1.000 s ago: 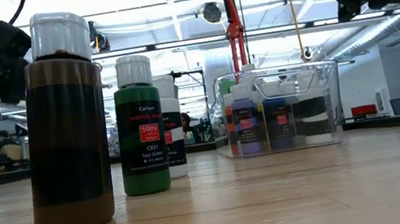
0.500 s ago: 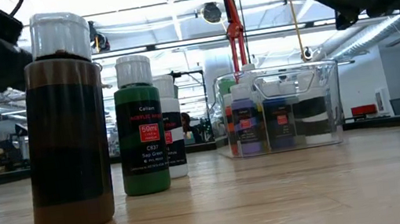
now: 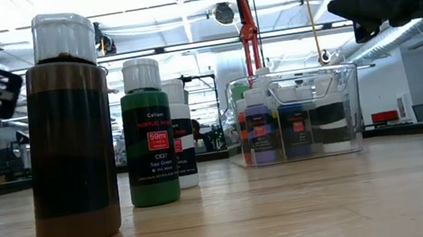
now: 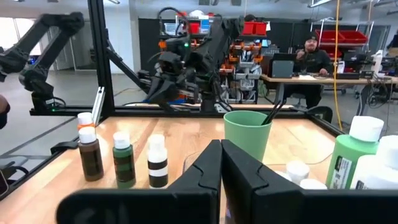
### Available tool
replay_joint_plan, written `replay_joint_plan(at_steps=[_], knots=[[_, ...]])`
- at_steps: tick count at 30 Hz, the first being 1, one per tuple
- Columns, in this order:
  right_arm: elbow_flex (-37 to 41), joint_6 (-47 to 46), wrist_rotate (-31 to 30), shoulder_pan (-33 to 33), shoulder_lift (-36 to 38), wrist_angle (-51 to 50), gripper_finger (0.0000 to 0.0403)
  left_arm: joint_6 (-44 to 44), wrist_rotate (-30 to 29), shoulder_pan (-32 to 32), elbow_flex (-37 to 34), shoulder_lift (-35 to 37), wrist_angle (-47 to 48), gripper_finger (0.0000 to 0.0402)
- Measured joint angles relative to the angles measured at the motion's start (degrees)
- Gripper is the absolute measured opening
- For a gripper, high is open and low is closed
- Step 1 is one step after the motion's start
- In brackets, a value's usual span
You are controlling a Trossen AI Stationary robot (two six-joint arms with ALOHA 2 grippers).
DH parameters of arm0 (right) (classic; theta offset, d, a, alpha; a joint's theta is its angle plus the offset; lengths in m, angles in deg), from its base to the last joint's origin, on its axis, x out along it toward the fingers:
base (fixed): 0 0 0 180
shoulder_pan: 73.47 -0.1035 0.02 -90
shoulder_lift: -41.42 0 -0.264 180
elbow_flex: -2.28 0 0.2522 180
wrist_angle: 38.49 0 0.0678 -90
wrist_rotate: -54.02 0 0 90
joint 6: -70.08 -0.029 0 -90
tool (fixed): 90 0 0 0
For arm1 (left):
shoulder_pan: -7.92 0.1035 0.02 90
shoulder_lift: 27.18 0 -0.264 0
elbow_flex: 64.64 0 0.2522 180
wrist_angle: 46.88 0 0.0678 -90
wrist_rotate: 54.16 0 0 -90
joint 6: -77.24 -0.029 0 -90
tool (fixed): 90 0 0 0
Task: Pick & Place Paint Supplies
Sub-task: Put the orange paint bottle into the transparent bin
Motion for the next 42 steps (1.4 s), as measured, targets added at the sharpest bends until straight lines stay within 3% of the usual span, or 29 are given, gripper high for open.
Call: replay_joint_plan(at_steps=[6,13,21,30,36,42], knots=[[0.04,-0.82,0.01,0.0,-0.3,0.02,0.0004,-0.49,0.21,-4.61,6.61,-11.77,-2.52,0.0097],[0.04,-0.03,0.02,0.0,-0.3,0.02,0.0004,-4.49,11.38,-6.04,19.42,-28.07,-2.03,0.0217],[0.04,4.16,0.02,0.0,-0.28,1.83,0.0004,-6.87,12.56,-4.61,30.92,-38.49,3.93,0.0314],[0.04,5.67,0.04,0.0,-0.28,2.6,0.0004,-6.69,13.12,-0.98,33.15,-43.18,5.13,0.0337],[0.04,5.67,0.04,-0.02,-0.28,2.6,0.0004,-8.75,19.57,-0.82,33.15,-43.36,5.9,0.0337],[0.04,5.67,0.04,-0.01,-0.28,2.58,0.0004,-11.63,20.49,-1.56,33.15,-43.36,5.61,0.0337]])
